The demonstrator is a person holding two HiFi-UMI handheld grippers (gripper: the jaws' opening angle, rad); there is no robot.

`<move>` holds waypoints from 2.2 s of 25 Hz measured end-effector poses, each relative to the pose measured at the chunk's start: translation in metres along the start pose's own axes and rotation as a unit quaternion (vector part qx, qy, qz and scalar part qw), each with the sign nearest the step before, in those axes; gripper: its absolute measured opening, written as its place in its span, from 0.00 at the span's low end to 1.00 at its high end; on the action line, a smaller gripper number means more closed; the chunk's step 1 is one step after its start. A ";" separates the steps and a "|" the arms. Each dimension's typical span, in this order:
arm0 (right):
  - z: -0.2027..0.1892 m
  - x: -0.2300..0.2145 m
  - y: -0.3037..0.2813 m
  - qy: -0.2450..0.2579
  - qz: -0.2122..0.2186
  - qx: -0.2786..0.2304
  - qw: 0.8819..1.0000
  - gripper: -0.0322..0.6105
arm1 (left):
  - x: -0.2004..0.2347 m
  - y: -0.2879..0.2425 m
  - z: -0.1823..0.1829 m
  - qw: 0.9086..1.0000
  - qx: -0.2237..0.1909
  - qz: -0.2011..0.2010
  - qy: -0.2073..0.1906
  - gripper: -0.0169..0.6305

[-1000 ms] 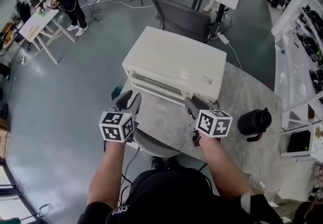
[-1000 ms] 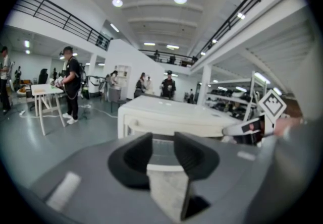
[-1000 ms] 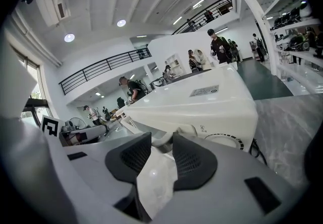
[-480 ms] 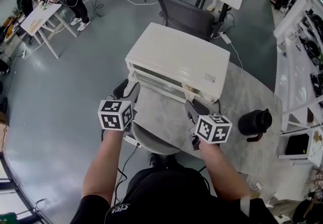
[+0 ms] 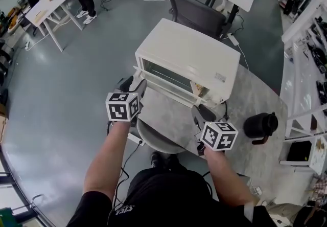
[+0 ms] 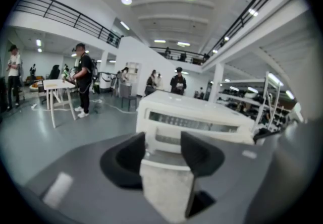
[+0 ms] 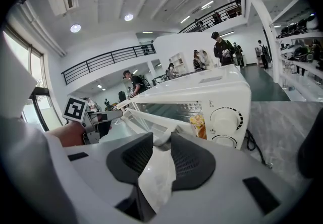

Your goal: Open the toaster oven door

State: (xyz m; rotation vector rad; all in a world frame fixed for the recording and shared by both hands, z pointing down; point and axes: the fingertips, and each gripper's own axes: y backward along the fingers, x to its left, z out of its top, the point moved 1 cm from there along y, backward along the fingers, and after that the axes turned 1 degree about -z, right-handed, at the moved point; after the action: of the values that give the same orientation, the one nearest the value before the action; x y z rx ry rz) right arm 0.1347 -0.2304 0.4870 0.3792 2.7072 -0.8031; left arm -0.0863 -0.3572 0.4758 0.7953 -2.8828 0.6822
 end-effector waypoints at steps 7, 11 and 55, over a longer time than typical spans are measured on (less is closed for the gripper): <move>-0.006 0.003 0.001 0.002 0.001 0.005 1.000 0.20 | 0.003 -0.013 -0.006 1.000 0.022 -0.009 -0.011 0.38; -0.009 0.004 0.003 -0.001 0.000 0.007 1.000 0.20 | 0.003 -0.012 -0.011 0.999 0.033 -0.017 -0.007 0.39; -0.087 0.010 0.022 0.011 0.001 0.079 0.997 0.25 | 0.018 0.040 -0.102 0.994 0.102 0.032 -0.009 0.39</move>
State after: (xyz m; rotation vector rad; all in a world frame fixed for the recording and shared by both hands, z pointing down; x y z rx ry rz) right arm 0.1155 -0.1625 0.5429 0.4270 2.6718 -1.0216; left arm -0.1267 -0.2906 0.5553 0.7363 -2.8988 0.9960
